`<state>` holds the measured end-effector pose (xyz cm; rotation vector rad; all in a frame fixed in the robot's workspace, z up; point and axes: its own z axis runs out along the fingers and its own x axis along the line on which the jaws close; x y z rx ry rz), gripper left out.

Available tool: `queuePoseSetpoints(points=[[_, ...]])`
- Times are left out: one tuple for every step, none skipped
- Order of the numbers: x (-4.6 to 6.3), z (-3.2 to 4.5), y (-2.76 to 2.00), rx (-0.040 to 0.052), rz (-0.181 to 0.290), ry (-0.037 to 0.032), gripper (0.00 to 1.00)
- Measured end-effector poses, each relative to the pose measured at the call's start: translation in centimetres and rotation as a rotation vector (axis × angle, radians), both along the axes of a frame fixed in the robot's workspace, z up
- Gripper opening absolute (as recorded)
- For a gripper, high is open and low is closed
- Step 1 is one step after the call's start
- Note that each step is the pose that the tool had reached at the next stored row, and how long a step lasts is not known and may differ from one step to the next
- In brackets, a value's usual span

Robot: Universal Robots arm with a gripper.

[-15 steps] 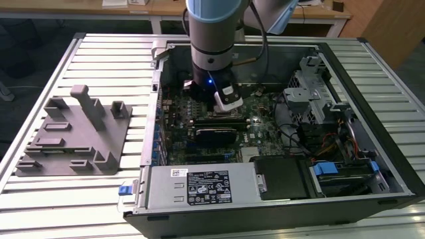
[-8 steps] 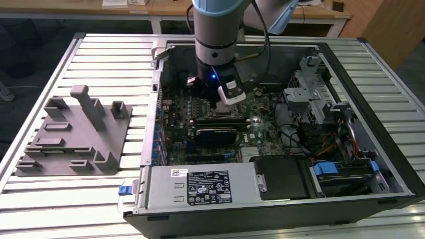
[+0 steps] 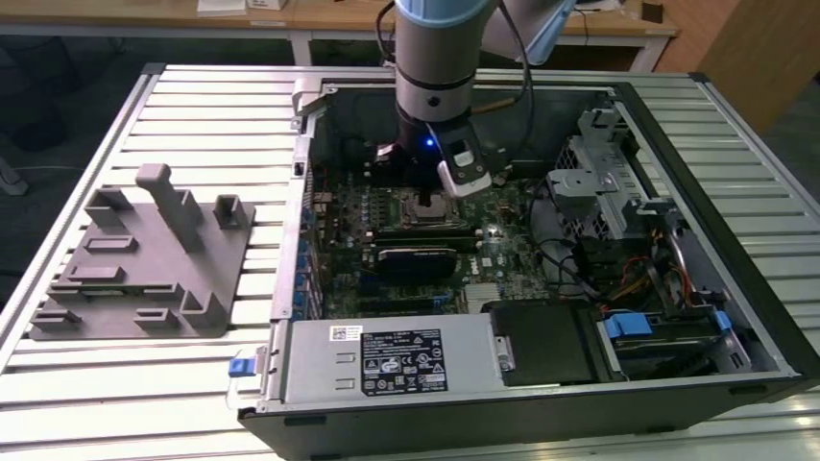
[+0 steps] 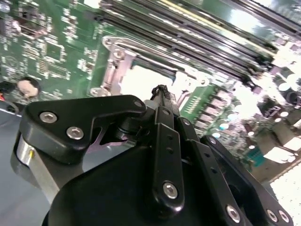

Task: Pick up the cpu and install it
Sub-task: 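Install the second cpu locking lever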

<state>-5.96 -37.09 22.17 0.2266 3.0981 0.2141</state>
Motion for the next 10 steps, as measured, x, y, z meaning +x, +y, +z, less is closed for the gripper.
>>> queuePoseSetpoints(points=[[0.29,-0.01,0.06,-0.0002,-0.001,0.0000,0.11],[0.58,-0.02,0.12,-0.0004,-0.001,0.0000,0.11],[0.85,-0.02,0.17,-0.0006,-0.002,0.0000,0.11],[1.01,-0.02,0.22,-0.0008,-0.002,0.0001,0.11],[1.02,-0.02,0.23,-0.0008,-0.002,0.0001,0.11],[1.02,-0.02,0.23,-0.0008,-0.002,0.0000,0.11],[1.03,-0.02,0.26,-0.0008,-0.002,0.0000,0.11],[1.04,-0.03,0.29,-0.0008,-0.002,0.0000,0.11],[1.04,-0.02,0.30,-0.0008,-0.002,0.0000,0.11],[1.04,-0.02,0.30,-0.0008,-0.002,0.0000,0.11]])
